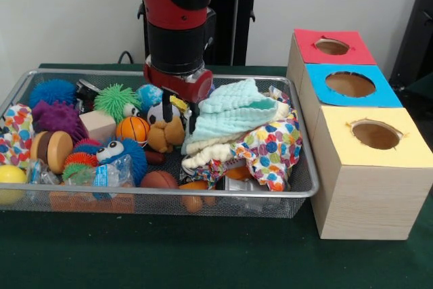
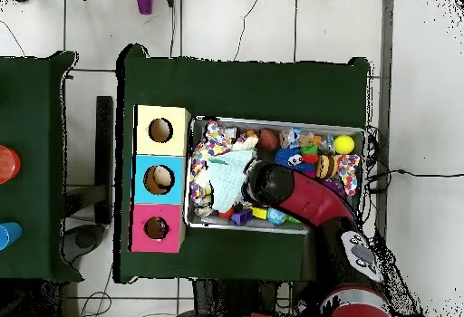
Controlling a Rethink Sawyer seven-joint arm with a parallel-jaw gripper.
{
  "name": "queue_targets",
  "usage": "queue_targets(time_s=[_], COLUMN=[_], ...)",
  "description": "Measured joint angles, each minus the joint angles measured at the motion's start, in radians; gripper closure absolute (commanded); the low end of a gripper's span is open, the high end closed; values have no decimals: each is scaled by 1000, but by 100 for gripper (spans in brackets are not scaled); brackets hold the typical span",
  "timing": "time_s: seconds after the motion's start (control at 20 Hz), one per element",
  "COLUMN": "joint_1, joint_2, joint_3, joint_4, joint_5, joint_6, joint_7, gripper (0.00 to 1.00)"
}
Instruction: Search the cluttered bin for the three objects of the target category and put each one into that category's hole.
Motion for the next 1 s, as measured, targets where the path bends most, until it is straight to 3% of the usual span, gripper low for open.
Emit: queue_targets(time_s=[0.6,1.0], joint_1=[-43,-70], joint_2=[69,69], joint_3=[2,8], joint_4=[0,9], joint_5=[0,0], joint_6=[-67,-83], joint_7=[0,0], gripper=[0,0])
